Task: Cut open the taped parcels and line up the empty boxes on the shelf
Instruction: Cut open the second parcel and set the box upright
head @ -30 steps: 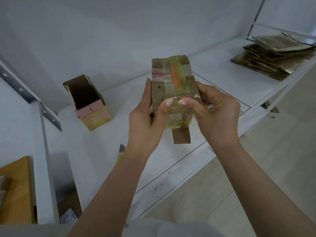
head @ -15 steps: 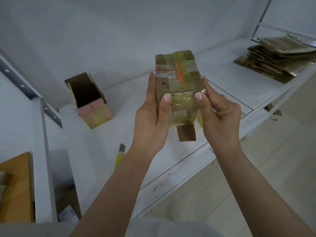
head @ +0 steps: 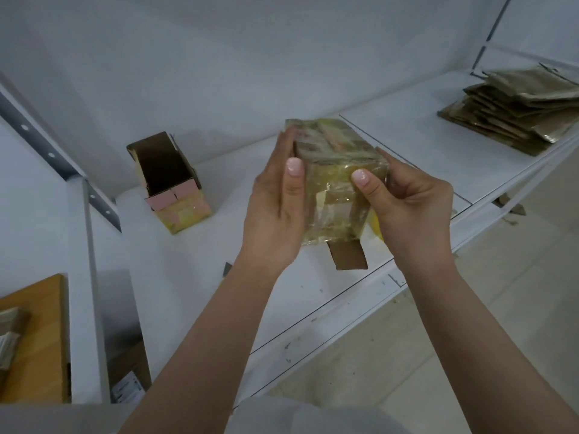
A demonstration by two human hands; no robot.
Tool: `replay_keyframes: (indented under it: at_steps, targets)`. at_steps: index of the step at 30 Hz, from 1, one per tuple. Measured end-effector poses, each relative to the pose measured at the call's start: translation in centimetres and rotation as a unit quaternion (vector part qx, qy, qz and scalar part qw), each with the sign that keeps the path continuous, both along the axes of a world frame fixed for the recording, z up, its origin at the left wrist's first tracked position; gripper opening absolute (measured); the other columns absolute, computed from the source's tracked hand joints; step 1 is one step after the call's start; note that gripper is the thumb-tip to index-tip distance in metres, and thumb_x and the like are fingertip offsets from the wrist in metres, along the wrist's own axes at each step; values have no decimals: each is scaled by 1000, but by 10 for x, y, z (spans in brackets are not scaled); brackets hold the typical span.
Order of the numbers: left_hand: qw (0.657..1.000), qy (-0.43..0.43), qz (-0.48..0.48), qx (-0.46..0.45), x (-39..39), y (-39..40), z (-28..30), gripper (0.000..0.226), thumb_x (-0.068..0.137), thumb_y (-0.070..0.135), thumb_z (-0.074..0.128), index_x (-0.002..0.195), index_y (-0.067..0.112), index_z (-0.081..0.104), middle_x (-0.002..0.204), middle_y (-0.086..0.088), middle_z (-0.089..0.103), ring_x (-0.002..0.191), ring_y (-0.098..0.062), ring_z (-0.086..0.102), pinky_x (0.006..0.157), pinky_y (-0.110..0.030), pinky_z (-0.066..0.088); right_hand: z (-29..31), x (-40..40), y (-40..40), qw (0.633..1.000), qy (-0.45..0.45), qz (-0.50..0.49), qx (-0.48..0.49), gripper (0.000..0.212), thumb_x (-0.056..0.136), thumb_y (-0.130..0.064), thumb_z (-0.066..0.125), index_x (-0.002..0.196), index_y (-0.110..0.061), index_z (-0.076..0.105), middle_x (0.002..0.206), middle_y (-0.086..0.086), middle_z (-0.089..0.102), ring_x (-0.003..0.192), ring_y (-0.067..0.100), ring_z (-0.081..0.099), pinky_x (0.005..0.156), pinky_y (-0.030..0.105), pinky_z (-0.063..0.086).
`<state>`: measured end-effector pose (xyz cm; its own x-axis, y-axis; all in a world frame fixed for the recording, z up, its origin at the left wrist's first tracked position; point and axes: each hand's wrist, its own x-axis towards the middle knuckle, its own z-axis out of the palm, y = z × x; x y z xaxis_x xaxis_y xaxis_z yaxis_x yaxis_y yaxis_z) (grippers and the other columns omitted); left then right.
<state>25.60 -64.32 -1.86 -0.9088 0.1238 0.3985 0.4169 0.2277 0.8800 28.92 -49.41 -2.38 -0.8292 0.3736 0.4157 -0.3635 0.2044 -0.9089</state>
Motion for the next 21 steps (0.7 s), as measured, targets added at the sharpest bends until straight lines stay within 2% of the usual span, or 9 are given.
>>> replay_keyframes:
  at_steps: [2, 5, 7, 9, 11, 14, 16, 19, 21]
  targets:
    - [998, -11, 30, -48, 1, 4, -2, 64, 90, 74, 14, 147, 47, 27, 139, 19, 54, 128, -11, 51, 105, -47, 43, 0, 0, -3, 1000, -7, 6, 6, 14, 87, -16, 72, 101, -16, 73, 70, -22, 71, 69, -6, 65, 66, 12, 49]
    - [990, 1, 60, -132, 3, 7, -4, 76, 84, 72, 7, 151, 39, 22, 135, 8, 58, 117, -22, 58, 92, -50, 49, 1, 2, -6, 1000, -15, -3, 6, 13, 86, -22, 74, 97, -14, 76, 69, -20, 71, 67, -5, 64, 64, 15, 48]
    - [986, 14, 81, -148, 5, 10, 0, 81, 83, 70, 7, 150, 30, 29, 115, 0, 67, 100, -27, 64, 81, -48, 53, 2, 3, -8, 1000, -19, -13, 14, 10, 85, -25, 75, 93, -18, 76, 70, -19, 72, 67, -5, 65, 64, 16, 49]
    - [978, 29, 110, -172, 5, 10, 6, 84, 82, 68, 5, 147, 24, 37, 91, -1, 66, 84, -31, 66, 71, -44, 53, 2, 5, -10, 999, -16, -21, 18, 6, 85, -26, 75, 90, -24, 75, 70, -22, 71, 65, -7, 63, 62, 14, 47]
    - [974, 38, 117, -189, 5, 8, 9, 84, 83, 67, 5, 145, 22, 41, 84, 2, 62, 81, -31, 65, 70, -42, 52, 1, 7, -11, 1000, -17, -20, 18, 5, 85, -27, 75, 90, -26, 75, 70, -22, 71, 64, -8, 61, 62, 12, 46]
    - [982, 26, 85, -165, 10, 7, 8, 82, 84, 68, 8, 146, 24, 38, 90, 2, 67, 87, -27, 66, 77, -41, 52, 2, 8, -9, 1000, -20, -17, 18, 6, 85, -26, 74, 91, -24, 75, 70, -22, 71, 64, -7, 61, 62, 12, 45]
    - [984, 28, 82, -157, 9, 6, 3, 80, 84, 69, 12, 146, 25, 35, 82, 3, 64, 81, -25, 66, 74, -43, 53, 4, 9, -8, 999, -23, -23, 37, 8, 88, -29, 72, 94, -25, 75, 75, -16, 74, 69, -3, 64, 65, 20, 50]
    - [983, 36, 105, -144, 6, 5, -1, 78, 86, 74, 15, 144, 26, 38, 76, 4, 63, 71, -22, 65, 67, -43, 54, 2, 9, -9, 997, -32, -36, 63, 18, 94, -35, 62, 104, -28, 75, 83, -7, 76, 79, 14, 71, 74, 41, 57]
    - [982, 29, 109, -149, 6, 5, -1, 82, 85, 76, 14, 143, 25, 40, 75, 3, 62, 70, -23, 65, 66, -41, 53, -1, 8, -11, 994, -37, -53, 84, 26, 94, -39, 57, 107, -24, 75, 84, -5, 76, 79, 20, 71, 73, 46, 56]
